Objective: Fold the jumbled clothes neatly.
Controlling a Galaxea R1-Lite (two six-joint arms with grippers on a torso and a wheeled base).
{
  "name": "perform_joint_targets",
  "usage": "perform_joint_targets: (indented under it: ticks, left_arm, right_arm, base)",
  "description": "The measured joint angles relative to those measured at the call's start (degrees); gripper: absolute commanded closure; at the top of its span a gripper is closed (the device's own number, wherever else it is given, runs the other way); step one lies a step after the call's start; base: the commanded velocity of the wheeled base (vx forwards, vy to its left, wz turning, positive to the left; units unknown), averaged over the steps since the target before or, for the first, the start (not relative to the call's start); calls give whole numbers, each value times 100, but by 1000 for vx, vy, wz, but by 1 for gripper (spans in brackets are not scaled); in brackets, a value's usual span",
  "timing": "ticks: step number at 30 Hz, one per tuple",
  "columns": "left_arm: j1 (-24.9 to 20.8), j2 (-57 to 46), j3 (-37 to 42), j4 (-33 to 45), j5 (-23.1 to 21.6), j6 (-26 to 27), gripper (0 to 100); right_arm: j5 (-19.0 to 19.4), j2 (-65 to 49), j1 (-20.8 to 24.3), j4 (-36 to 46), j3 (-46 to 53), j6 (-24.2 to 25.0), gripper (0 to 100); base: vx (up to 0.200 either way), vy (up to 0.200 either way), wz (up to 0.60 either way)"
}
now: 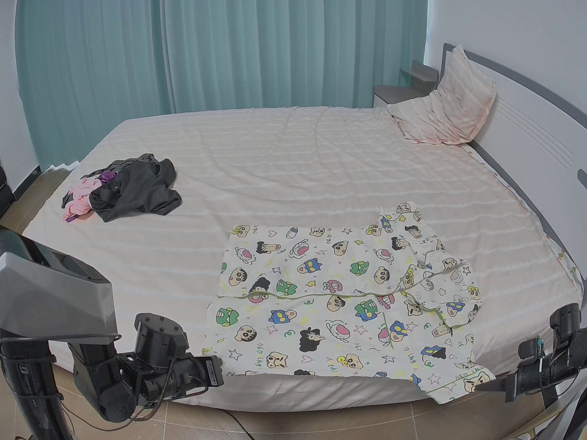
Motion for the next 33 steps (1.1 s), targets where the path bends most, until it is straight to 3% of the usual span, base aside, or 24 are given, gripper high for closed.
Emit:
perform_joint_targets:
  ticks: [8, 14, 25, 33]
  left_arm:
    - [5, -243, -425, 60, 189, -229, 100]
    - [20, -306, -1037, 523, 452, -482, 100]
    - [29, -523, -2526, 3112, 633, -1554, 100]
    - [60, -881, -3184, 4952, 290, -1918, 100]
  right_arm:
    - [80, -300, 199, 17, -599, 1448, 100]
    - [89, -341, 317, -9, -1152, 2088, 100]
    - [67, -13, 328, -77, -1803, 2764, 100]
    - [52, 144, 267, -277, -2131, 3182, 100]
  base:
    - [0, 0, 0]
    - [0, 0, 0]
    - [0, 0, 0]
    - [0, 0, 0]
